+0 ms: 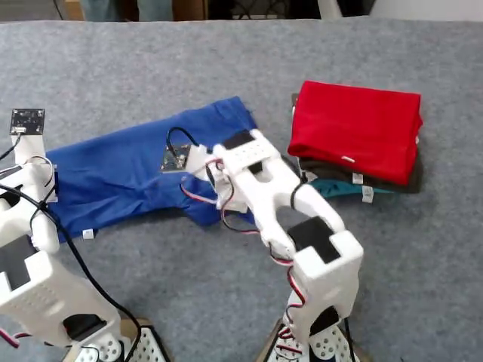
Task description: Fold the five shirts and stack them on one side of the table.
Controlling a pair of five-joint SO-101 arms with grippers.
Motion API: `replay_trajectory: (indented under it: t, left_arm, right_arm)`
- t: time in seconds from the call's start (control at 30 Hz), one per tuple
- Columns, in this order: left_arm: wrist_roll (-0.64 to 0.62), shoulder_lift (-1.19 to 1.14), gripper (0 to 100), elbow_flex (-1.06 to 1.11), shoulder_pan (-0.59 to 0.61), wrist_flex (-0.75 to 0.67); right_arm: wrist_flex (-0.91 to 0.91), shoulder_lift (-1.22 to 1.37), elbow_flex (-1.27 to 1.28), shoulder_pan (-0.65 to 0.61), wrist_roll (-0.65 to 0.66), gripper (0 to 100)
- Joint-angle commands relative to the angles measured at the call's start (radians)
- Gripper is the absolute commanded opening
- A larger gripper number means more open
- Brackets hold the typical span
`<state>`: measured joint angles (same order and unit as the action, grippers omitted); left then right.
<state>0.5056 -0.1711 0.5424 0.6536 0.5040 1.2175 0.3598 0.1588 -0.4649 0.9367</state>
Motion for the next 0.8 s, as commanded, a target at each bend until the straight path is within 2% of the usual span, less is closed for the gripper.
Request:
replay_trajectory:
  t: [0.0, 0.13, 0.27, 0.43, 0.57, 0.77]
  left_arm:
    - [0.003, -0.002, 3, -0.035, 0.008, 0.003]
    - [0.003, -0.002, 3, -0.035, 0.008, 0.003]
    - [0.002, -0.002, 3, -0.035, 0.019, 0.003]
    - [0.002, -0.002, 3, -0.035, 0.019, 0.003]
    - [0.002, -0.002, 3, -0.035, 0.019, 0.003]
    - [0.002, -0.002, 3, -0.035, 0.018, 0.003]
  right_arm:
    - [0.181, 0.053, -0.289, 0.014, 0.008, 1.3]
    - [0.359, 0.242, -0.641, 0.028, 0.012, 1.3]
    - [0.548, 0.464, -1.067, 0.041, 0.084, 1.3]
    - [0.545, 0.661, -1.435, 0.032, 0.100, 1.3]
    - [0.542, 0.745, -1.575, -0.002, 0.193, 1.3]
    - [0.474, 0.814, -1.702, -0.023, 0.204, 1.4]
